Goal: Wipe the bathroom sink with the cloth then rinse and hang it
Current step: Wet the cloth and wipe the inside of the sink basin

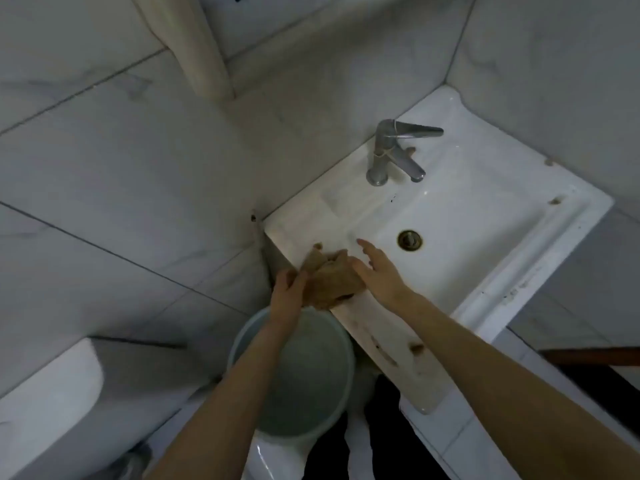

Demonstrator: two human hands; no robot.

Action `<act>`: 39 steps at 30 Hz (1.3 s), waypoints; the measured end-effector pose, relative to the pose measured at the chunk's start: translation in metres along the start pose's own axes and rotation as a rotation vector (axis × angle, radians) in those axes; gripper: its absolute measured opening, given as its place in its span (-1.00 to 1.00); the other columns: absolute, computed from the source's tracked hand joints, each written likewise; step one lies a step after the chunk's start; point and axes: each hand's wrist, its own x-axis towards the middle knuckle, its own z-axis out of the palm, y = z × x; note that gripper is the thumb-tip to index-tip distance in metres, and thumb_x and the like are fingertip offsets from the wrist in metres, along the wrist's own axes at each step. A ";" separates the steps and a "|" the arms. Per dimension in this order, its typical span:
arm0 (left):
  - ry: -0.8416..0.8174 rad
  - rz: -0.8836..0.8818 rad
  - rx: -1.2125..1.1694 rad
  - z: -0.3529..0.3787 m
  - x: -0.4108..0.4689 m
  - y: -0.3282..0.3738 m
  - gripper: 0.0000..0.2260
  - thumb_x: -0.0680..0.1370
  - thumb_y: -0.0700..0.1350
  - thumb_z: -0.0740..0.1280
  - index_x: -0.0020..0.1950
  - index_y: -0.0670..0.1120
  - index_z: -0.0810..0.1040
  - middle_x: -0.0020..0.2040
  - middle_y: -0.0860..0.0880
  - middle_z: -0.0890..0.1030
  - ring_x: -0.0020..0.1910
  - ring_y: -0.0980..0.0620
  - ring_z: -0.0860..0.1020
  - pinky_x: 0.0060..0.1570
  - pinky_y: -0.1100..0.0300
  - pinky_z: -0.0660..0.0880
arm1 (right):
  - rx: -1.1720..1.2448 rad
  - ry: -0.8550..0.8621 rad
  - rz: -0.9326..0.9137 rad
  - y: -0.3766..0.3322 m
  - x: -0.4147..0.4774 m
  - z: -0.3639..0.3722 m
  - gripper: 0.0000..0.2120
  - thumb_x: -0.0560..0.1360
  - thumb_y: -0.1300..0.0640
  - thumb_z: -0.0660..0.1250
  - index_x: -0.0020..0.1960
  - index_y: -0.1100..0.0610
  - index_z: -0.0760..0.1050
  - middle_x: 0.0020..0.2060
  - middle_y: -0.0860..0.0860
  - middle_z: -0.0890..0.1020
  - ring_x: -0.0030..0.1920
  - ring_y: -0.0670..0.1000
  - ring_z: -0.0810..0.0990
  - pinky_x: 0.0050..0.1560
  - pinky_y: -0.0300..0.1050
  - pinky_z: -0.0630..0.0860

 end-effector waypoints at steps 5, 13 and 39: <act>0.087 -0.063 -0.010 0.017 0.001 0.002 -0.64 0.63 -0.13 0.19 0.41 -0.18 0.35 0.32 -0.17 0.49 0.17 -0.05 0.47 0.04 0.29 0.32 | -0.190 -0.242 0.074 0.007 0.016 0.016 -0.32 0.54 -0.16 0.27 0.55 -0.04 0.08 0.40 0.14 0.32 0.37 0.19 0.36 0.28 -0.05 0.36; 0.163 -0.131 -0.102 0.025 -0.002 0.002 -0.63 0.63 -0.11 0.17 0.44 -0.15 0.35 0.35 -0.14 0.46 0.26 -0.04 0.44 0.14 0.29 0.30 | -0.069 -0.190 0.022 0.012 0.020 0.011 -0.67 0.45 0.04 0.45 0.13 0.15 0.51 -0.07 0.00 0.60 -0.06 0.00 0.57 -0.23 -0.32 0.51; -0.072 -0.030 0.279 0.023 -0.282 -0.174 -0.88 0.60 -0.11 0.25 0.10 0.01 0.53 0.00 0.01 0.60 0.01 0.03 0.56 -0.07 0.26 0.36 | 0.359 0.248 0.104 0.092 -0.306 -0.115 -0.77 0.52 0.12 0.37 0.16 0.13 0.58 0.02 0.07 0.68 0.04 0.07 0.66 0.00 -0.02 0.60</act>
